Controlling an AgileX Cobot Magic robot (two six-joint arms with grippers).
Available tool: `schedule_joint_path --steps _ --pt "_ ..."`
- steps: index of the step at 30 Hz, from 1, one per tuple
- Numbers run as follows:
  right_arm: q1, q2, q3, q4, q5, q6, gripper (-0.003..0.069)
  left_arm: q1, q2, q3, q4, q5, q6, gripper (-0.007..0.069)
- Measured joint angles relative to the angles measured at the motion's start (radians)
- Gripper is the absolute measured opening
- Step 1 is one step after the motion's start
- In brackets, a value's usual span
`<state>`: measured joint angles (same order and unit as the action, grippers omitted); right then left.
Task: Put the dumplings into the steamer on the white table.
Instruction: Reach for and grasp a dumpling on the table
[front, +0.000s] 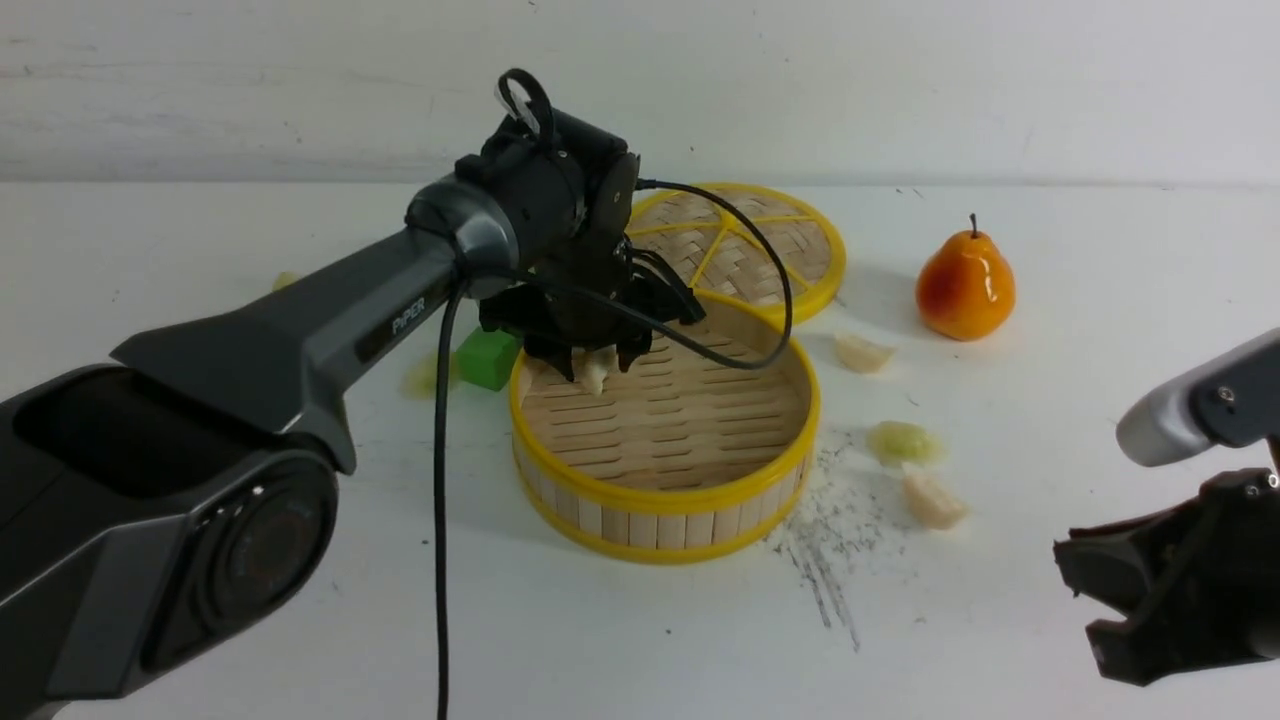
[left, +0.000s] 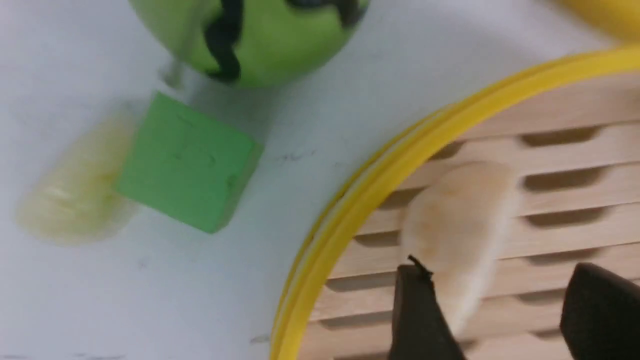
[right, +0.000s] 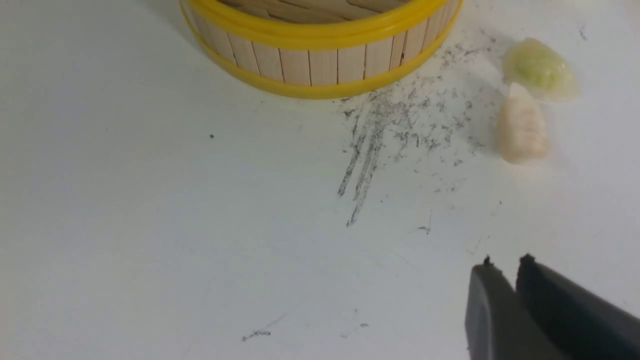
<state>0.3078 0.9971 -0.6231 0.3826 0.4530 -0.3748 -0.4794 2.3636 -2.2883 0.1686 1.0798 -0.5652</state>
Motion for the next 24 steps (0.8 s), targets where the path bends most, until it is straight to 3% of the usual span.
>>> schedule_joint_path --steps 5,7,9,14,19,24 --pt "0.0 0.0 0.0 0.0 -0.001 0.0 0.0085 0.008 -0.133 -0.083 0.146 0.006 0.018 0.0362" --pt "0.0 0.0 0.0 0.0 -0.001 0.0 0.009 0.061 -0.186 -0.109 0.262 -0.019 -0.027 0.0358" --pt "0.0 0.0 0.0 -0.003 -0.006 0.0 0.0092 0.123 -0.187 -0.114 0.29 -0.023 -0.08 0.0358" --pt "0.0 0.0 0.0 -0.009 -0.02 0.0 0.0095 0.291 -0.067 -0.109 0.219 -0.018 -0.146 0.0367" --pt "0.0 0.0 0.0 -0.012 -0.027 0.0 0.0104 0.42 0.04 -0.102 0.133 -0.021 -0.202 0.0433" --pt "0.0 0.017 0.0 -0.012 -0.048 0.0 0.0104 0.465 0.081 -0.102 0.098 -0.107 -0.232 0.0482"
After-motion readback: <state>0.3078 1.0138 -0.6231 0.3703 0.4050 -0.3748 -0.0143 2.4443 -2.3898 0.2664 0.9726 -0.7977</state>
